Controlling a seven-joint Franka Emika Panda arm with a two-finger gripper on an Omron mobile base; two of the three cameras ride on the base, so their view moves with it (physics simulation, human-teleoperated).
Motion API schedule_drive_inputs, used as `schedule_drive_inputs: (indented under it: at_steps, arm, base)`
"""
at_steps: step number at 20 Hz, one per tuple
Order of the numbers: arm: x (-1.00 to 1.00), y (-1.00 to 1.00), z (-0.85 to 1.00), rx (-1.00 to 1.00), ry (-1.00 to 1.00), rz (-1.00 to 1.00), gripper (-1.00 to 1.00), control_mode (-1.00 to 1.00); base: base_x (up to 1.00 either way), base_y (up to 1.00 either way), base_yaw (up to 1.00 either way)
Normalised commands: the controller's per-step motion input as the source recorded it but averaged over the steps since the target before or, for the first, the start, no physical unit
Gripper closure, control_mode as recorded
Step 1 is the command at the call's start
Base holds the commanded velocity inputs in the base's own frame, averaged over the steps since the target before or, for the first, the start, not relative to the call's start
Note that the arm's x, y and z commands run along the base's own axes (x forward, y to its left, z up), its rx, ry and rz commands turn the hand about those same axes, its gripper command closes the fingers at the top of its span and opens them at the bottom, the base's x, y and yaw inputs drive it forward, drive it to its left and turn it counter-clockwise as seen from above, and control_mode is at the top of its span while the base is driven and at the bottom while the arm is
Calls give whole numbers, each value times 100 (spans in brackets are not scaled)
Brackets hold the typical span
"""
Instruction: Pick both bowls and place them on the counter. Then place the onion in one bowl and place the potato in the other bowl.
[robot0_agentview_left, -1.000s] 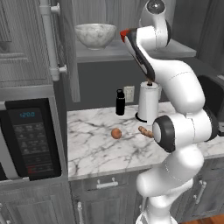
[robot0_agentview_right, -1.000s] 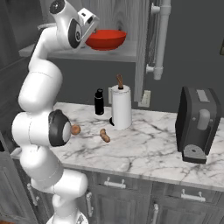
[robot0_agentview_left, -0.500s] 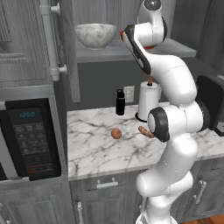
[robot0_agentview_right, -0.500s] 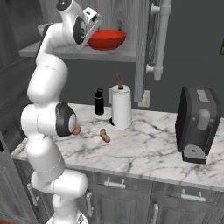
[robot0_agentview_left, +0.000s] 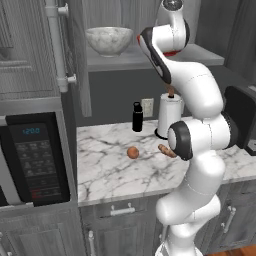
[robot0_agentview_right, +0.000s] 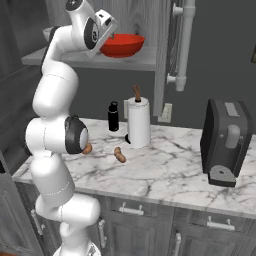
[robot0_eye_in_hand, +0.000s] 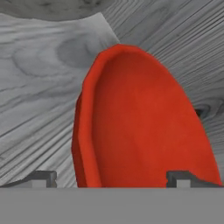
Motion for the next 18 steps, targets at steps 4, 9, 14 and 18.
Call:
schedule_drive_inputs:
  at_steps: [4,9,14,18]
  arm:
    - [0,0,-37,0,2,0,100,-100]
    - [0,0,-21,0,0,0,100,-100]
    - [-13,0,-11,0,-1,0,100,-100]
    - [-79,2,0,0,-11,0,100,-100]
  base:
    - [0,0,0]
    - [0,0,0]
    - [0,0,0]
    - [0,0,0]
